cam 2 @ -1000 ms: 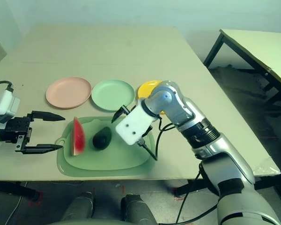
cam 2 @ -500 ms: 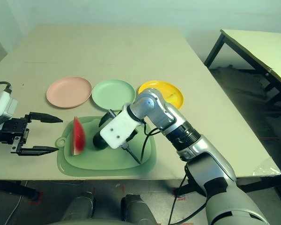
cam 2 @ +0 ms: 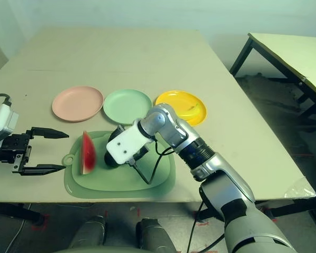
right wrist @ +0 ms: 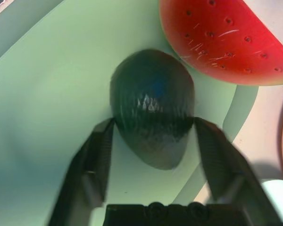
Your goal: Place the fruits into color-matched plates.
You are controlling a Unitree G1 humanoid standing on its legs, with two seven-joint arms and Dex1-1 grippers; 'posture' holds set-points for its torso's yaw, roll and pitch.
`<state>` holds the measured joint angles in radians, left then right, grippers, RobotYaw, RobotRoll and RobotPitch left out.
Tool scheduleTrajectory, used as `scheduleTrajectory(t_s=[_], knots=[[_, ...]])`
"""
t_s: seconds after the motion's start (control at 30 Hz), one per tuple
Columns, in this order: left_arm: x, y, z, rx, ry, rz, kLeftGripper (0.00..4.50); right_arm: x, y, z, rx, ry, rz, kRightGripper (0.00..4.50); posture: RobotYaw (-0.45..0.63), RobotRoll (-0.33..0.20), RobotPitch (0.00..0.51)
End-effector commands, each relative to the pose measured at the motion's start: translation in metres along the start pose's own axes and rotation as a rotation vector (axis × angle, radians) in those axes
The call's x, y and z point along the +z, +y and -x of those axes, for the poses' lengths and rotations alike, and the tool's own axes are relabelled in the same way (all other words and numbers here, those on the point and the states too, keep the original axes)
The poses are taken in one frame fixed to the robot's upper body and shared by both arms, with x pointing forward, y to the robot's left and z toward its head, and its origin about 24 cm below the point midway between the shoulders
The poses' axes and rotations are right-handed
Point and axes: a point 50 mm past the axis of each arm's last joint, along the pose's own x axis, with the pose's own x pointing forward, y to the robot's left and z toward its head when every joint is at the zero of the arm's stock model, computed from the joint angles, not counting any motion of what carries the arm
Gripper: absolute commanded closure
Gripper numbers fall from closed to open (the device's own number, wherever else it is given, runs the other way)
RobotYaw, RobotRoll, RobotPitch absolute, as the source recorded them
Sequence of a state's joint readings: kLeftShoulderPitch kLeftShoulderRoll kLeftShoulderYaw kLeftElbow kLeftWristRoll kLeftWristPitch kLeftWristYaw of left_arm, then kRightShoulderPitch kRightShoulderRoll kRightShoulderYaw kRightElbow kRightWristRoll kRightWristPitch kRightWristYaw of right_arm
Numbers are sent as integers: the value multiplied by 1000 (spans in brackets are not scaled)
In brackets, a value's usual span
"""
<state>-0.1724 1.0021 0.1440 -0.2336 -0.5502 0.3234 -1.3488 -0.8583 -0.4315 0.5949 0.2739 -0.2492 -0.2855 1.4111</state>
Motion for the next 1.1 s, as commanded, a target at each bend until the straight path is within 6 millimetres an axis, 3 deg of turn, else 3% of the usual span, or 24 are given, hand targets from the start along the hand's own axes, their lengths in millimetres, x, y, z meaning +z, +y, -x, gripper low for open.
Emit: scheduleTrajectory(t_s=[0.03, 0.23, 0.8, 0.9, 1.1], knots=[[1, 1, 3, 14, 17, -15, 0, 0, 5, -4, 20, -8, -11, 2311, 143, 0, 96], [-1, 1, 2, 12, 19, -14, 0, -4, 6, 1, 21, 14, -10, 4461, 140, 0, 93], [0, 2, -2, -1, 14, -21, 0, -10, 3, 4, 6, 52, 14, 4490, 130, 0, 89], [0, 1, -3, -5, 13, -20, 0, -13, 3, 7, 8, 69, 20, 3906, 127, 0, 90], [-1, 2, -5, -9, 10, -21, 0, -21, 3, 19, 13, 130, 28, 1800, 119, 0, 88]])
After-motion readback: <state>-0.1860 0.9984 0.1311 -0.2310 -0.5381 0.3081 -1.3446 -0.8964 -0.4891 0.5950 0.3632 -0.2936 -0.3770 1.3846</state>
